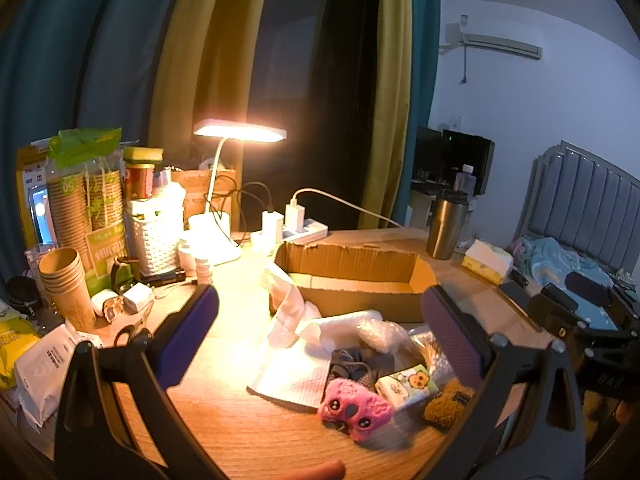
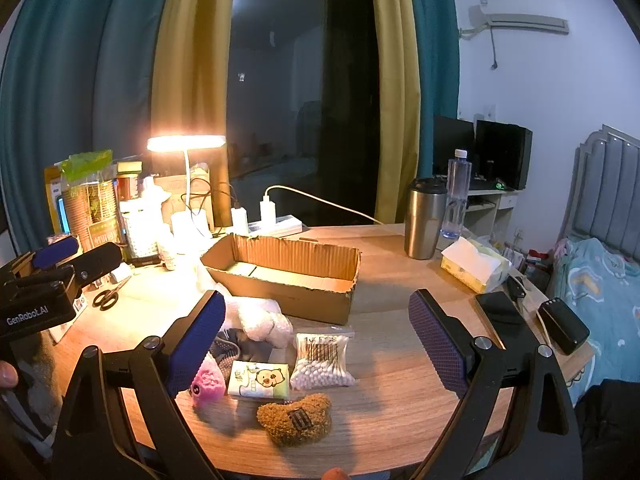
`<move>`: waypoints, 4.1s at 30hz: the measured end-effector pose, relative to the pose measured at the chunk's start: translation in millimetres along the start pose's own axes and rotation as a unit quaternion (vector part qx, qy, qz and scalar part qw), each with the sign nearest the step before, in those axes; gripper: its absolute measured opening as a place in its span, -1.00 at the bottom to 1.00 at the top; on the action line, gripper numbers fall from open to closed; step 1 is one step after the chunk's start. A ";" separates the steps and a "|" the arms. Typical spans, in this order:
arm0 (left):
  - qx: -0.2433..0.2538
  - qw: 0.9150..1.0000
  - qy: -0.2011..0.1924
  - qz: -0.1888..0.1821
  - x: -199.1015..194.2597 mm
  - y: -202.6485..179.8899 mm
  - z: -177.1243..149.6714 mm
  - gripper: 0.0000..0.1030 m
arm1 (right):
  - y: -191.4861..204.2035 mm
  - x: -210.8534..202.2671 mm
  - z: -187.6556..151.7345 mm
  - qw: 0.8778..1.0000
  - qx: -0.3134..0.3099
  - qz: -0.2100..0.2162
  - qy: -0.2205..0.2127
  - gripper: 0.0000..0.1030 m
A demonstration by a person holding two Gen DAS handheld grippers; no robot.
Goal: Organize soft objects
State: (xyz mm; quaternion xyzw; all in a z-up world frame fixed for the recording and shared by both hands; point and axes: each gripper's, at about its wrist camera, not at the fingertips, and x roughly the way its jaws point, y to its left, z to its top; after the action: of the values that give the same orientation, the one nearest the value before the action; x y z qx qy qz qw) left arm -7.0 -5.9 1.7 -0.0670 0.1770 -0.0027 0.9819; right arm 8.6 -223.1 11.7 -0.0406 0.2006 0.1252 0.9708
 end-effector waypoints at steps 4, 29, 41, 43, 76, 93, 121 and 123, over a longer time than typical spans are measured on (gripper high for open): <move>0.002 1.000 0.000 -0.001 -0.7 -0.6 -0.4 0.99 | 0.0 0.1 0.1 1.000 0.000 0.000 0.000 0.84; 0.026 0.999 0.019 -0.007 5.4 -8.6 -6.4 0.99 | -1.0 0.1 -2.2 1.000 0.002 0.000 0.003 0.84; 0.028 0.999 0.018 -0.008 5.6 -9.3 -7.9 0.99 | 1.4 0.7 -4.7 1.000 0.001 0.001 0.005 0.84; 0.028 0.999 0.018 -0.008 5.7 -9.4 -8.0 0.99 | 1.2 0.7 -4.6 1.000 0.001 0.001 0.005 0.84; 0.049 0.993 0.104 -0.013 47.5 -12.6 -51.4 0.98 | -17.2 41.7 -48.0 0.996 0.016 -0.001 0.089 0.84; 0.056 0.974 0.213 -0.047 103.7 -22.9 -98.4 0.97 | -16.3 80.7 -95.4 0.985 0.023 0.043 0.165 0.84; 0.086 0.967 0.229 -0.071 96.1 -33.5 -70.3 0.25 | -15.9 79.1 -67.4 0.983 -0.007 0.091 0.159 0.13; 0.082 0.969 0.221 -0.073 91.3 -32.6 -62.4 0.25 | -18.9 78.8 -58.8 0.984 -0.006 0.091 0.151 0.13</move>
State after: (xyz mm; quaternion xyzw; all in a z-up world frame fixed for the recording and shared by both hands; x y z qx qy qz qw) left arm 57.5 -49.0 -83.6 0.0035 0.3831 -0.1032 0.9179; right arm 61.2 -231.0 -73.1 -0.0463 0.3469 0.2063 0.9138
